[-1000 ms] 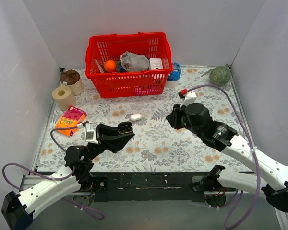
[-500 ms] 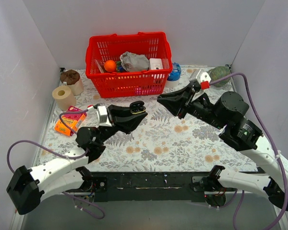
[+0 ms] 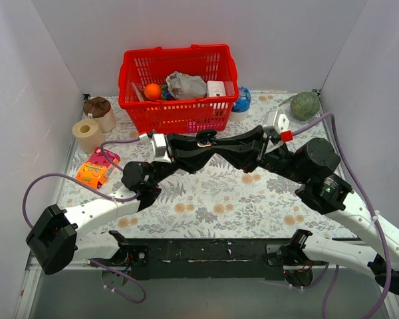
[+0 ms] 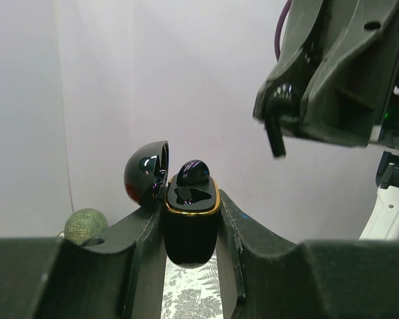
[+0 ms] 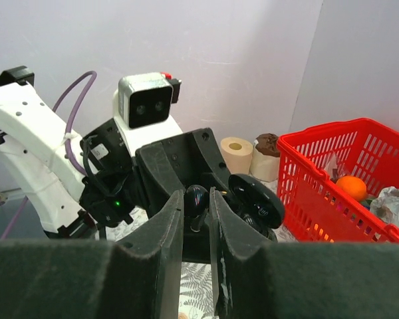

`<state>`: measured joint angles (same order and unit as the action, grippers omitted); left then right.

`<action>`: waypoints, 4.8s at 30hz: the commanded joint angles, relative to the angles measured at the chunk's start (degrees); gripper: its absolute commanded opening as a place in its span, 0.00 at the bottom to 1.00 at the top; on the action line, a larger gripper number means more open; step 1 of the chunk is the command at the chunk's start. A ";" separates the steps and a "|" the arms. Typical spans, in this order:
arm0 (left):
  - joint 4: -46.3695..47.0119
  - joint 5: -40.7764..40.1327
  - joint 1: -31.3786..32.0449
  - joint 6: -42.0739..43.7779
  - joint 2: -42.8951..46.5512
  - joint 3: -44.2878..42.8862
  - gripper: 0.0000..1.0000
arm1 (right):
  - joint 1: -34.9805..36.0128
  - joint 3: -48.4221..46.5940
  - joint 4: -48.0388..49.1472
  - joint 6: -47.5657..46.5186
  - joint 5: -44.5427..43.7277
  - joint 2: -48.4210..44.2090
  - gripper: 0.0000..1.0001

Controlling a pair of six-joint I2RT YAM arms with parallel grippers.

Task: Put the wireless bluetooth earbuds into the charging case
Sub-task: Place the earbud in the charging case, then adjust the earbud with the charging case.

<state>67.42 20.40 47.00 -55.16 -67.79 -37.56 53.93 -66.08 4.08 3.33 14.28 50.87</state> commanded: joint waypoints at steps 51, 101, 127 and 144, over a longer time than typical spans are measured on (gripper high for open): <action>1.23 2.10 0.19 -3.90 0.11 -4.10 0.00 | 1.97 11.68 21.24 -2.10 -9.45 2.92 0.01; -6.16 0.25 0.19 -6.19 2.05 -7.53 0.00 | 3.02 6.67 12.27 -4.65 -21.31 2.22 0.84; -7.12 1.31 0.19 -5.05 3.80 -4.71 0.00 | 3.02 -7.12 -1.25 -6.14 -17.11 1.34 0.59; -13.71 -0.63 0.19 -1.45 5.83 -4.89 0.00 | 3.02 -12.40 -9.70 -3.68 -5.59 4.94 0.01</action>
<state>55.13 20.40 47.00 -58.04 -63.72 -42.59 57.04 -75.24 -4.71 -1.26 5.61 55.18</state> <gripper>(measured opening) 0.283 0.021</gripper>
